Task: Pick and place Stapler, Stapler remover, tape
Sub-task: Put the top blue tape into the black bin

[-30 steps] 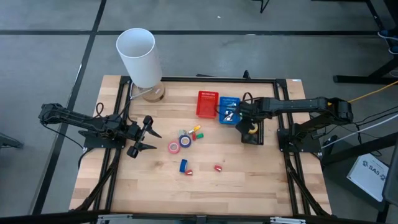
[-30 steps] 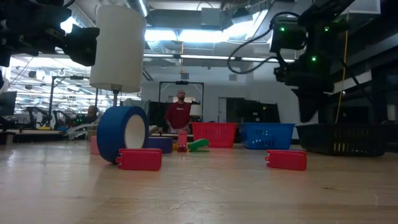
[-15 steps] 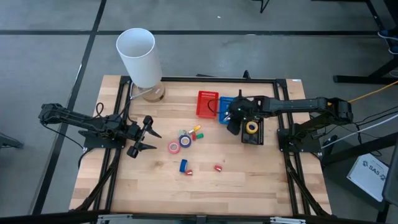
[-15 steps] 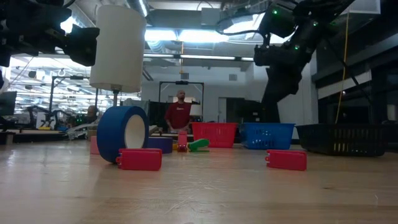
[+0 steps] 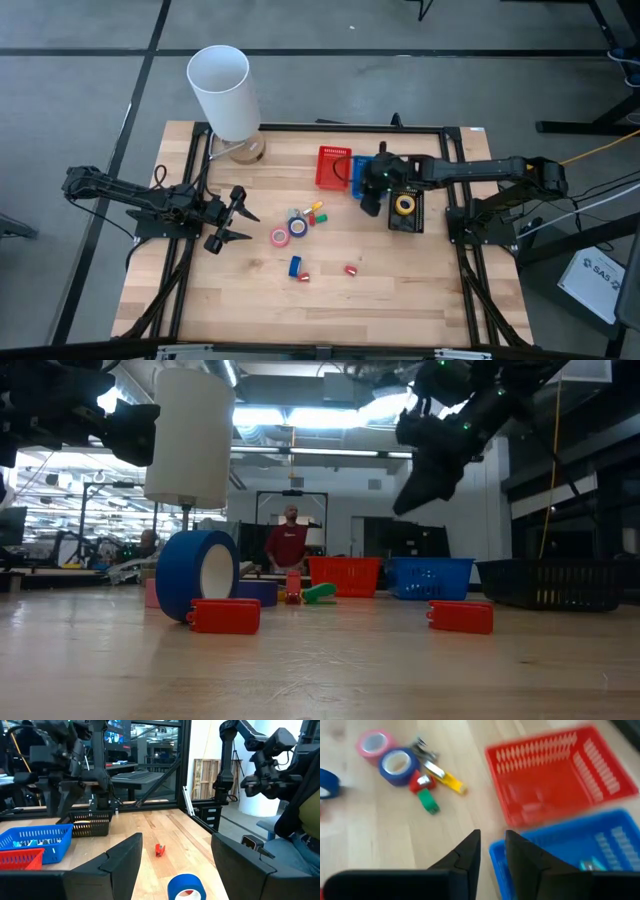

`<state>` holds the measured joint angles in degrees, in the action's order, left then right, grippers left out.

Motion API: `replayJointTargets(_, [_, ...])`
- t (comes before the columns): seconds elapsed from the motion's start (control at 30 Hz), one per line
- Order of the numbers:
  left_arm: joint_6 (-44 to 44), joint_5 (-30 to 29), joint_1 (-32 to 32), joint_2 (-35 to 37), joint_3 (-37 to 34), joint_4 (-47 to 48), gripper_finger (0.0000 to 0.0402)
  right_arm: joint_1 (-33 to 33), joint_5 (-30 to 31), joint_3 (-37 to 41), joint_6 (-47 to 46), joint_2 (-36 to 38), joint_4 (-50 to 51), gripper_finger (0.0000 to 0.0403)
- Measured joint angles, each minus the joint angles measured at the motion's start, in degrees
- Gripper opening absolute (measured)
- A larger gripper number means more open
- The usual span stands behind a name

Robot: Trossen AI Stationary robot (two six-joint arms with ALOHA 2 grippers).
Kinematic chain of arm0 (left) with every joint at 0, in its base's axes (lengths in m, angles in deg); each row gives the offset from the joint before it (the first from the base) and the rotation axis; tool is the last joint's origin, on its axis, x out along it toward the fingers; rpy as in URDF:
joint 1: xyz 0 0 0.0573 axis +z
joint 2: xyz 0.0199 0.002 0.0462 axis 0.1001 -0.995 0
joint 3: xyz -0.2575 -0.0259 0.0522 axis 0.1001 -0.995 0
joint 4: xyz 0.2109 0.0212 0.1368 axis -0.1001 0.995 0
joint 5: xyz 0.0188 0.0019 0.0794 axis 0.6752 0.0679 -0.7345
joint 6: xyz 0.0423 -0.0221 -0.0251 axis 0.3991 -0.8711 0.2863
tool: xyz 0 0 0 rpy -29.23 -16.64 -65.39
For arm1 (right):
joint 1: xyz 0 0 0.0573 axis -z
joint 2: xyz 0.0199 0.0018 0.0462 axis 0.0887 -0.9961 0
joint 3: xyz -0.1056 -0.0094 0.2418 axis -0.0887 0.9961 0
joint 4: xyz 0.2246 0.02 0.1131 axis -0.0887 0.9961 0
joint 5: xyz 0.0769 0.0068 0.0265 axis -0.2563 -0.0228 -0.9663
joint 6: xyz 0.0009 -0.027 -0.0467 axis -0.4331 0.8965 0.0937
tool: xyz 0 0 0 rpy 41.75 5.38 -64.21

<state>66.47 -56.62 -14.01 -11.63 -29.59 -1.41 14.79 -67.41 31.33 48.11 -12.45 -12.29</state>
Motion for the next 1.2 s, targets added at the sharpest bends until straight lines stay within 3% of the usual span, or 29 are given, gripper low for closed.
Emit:
replayJointTargets(0.47, [-0.03,0.00,-0.01,-0.01,0.00,0.01,0.0235,-5.76,0.00,-0.53,14.07,-3.20,-12.95,0.0087])
replayJointTargets(0.7, [0.01,0.00,0.02,0.01,-0.01,0.00,0.0235,-5.76,-2.80,-6.95,15.33,-10.70,-12.97,0.0087])
replayJointTargets(1.0, [-0.03,0.00,0.00,-0.01,0.01,0.01,0.0235,-6.52,-11.05,-18.17,19.78,-22.16,-12.72,0.0087])
replayJointTargets(1.2, [-0.01,0.00,0.01,0.02,-0.01,0.01,0.0235,-9.29,-11.60,-23.15,23.13,-29.84,-12.44,0.0087])
